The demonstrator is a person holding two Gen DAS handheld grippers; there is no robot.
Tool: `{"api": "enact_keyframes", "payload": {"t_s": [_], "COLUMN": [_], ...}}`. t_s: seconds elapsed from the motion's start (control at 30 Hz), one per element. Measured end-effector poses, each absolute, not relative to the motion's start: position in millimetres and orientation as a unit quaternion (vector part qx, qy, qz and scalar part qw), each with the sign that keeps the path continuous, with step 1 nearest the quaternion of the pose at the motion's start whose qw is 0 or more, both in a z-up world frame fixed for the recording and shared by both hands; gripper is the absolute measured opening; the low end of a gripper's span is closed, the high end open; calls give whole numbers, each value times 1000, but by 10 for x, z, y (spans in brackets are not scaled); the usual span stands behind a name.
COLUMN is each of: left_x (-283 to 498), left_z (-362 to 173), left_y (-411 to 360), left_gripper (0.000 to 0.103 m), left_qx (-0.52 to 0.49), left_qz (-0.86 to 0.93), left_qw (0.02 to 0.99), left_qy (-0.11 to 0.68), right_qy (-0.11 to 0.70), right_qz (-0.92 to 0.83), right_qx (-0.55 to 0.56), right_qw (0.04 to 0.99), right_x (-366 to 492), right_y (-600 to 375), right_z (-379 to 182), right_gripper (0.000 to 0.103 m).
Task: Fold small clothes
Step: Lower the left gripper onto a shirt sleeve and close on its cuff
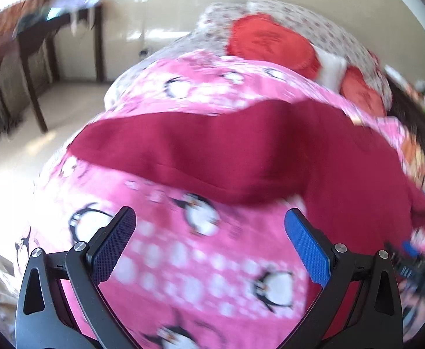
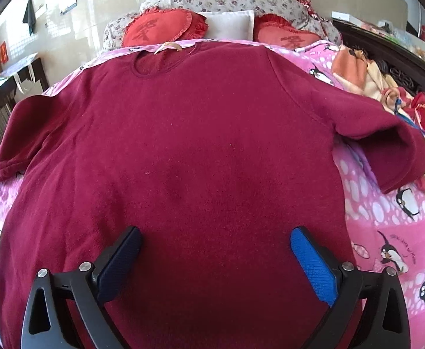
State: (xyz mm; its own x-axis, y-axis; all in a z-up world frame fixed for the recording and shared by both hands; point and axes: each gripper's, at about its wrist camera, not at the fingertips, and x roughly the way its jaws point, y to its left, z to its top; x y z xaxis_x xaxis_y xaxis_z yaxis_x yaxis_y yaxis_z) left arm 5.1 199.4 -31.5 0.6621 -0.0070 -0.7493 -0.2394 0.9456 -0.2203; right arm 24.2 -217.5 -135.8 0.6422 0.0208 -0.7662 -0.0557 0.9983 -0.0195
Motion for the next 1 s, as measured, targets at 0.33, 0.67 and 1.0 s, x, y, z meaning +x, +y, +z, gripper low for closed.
{"api": "enact_keyframes", "payload": {"t_s": [0.33, 0.67, 1.0], "left_x": [191, 507, 518], "left_z": [-721, -908, -699], "left_y": [3624, 4050, 3952], "left_gripper": [90, 58, 8], "left_qx": [-454, -544, -423], "left_qz": [47, 31, 129], "left_qw": [803, 761, 822], "left_qy": [384, 352, 358], "right_qy": [423, 423, 423], "right_qz": [24, 25, 25], "right_qx": [-17, -18, -18], "right_qw": [906, 905, 905], "right_x": [224, 225, 225], "right_y": [-2153, -2158, -2159], "right_z": [-1376, -1380, -1382], "right_gripper": [103, 103, 103]}}
